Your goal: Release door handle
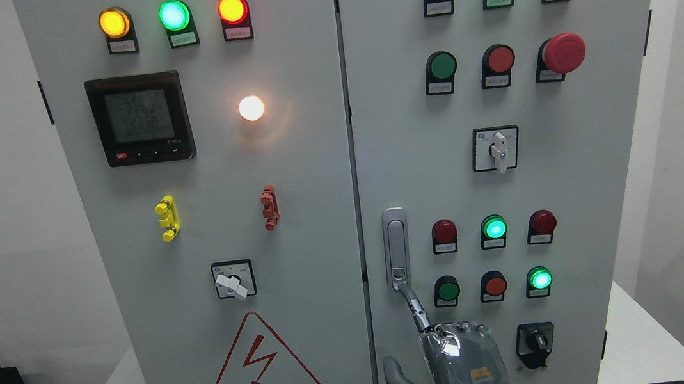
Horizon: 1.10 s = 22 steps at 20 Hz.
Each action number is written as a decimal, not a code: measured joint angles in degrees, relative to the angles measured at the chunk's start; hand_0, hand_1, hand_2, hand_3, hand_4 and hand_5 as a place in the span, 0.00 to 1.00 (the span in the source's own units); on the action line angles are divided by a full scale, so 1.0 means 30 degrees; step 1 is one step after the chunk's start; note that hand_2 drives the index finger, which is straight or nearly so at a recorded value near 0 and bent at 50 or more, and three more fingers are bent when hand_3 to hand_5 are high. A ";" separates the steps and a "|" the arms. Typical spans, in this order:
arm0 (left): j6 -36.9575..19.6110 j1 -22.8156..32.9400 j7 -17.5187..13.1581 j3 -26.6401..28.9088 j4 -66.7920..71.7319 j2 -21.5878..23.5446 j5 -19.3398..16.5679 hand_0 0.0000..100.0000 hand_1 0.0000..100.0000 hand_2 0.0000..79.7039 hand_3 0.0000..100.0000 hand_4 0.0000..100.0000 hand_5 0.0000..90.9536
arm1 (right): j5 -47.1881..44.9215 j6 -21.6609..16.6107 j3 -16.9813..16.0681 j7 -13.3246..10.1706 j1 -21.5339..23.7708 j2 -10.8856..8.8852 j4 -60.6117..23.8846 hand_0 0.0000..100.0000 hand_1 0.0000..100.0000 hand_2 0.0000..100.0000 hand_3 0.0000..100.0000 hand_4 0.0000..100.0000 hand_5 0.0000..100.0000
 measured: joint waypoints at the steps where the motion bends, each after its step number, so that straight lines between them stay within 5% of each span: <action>1: 0.0000 0.0000 0.0000 0.0000 0.0000 0.0000 0.0000 0.12 0.39 0.00 0.00 0.00 0.00 | 0.0003 0.0000 0.0000 0.0016 0.0000 0.0000 -0.0001 0.39 0.41 0.07 1.00 1.00 1.00; 22: 0.0000 0.0000 0.0000 0.0000 0.0000 0.0000 0.0000 0.12 0.39 0.00 0.00 0.00 0.00 | 0.0051 0.0264 0.0021 0.0504 0.0003 -0.0008 0.0002 0.39 0.41 0.09 1.00 1.00 1.00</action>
